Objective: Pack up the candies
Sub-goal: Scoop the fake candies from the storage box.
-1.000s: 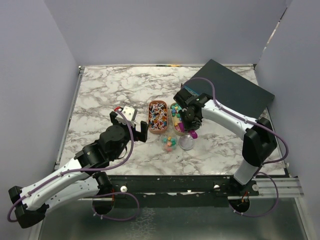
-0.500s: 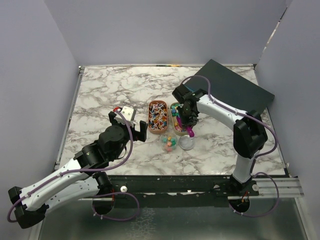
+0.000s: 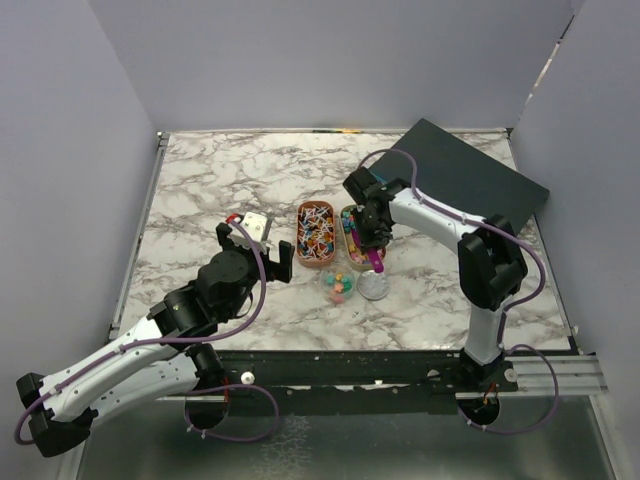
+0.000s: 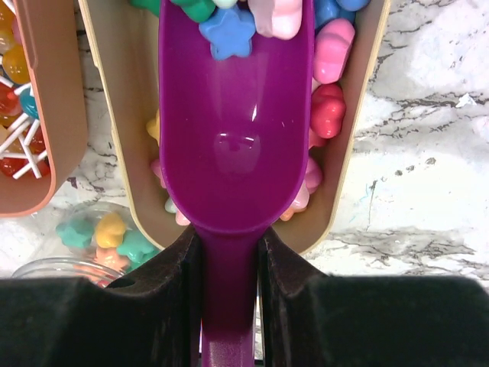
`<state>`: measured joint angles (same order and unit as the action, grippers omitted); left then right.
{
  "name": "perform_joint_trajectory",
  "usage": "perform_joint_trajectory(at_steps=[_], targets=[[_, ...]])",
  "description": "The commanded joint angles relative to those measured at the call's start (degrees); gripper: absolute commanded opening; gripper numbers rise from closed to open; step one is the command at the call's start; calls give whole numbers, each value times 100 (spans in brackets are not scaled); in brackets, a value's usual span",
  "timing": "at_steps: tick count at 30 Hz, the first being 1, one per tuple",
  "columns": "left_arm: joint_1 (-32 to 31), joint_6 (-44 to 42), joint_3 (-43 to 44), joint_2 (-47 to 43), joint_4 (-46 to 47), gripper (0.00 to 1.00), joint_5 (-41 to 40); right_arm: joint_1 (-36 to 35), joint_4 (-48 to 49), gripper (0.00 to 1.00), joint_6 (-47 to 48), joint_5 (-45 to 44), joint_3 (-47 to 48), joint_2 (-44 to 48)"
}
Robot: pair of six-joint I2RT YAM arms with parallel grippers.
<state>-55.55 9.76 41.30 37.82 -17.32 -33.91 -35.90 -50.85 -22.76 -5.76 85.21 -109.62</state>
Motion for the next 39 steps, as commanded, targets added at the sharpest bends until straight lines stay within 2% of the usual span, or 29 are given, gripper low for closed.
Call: perform_joint_trajectory(at_steps=[1,24,39], targets=[[27,-78,-49,-3,-91,99,-141,30,364,1,112,-182,-145,-145],[44,-86,-53,93,-96,99,-204,30,1644,1,579,-160,-1167,334],[46,-88,-52,185,-95,99,-194,22,1922,1,613,-62,-1750,1000]])
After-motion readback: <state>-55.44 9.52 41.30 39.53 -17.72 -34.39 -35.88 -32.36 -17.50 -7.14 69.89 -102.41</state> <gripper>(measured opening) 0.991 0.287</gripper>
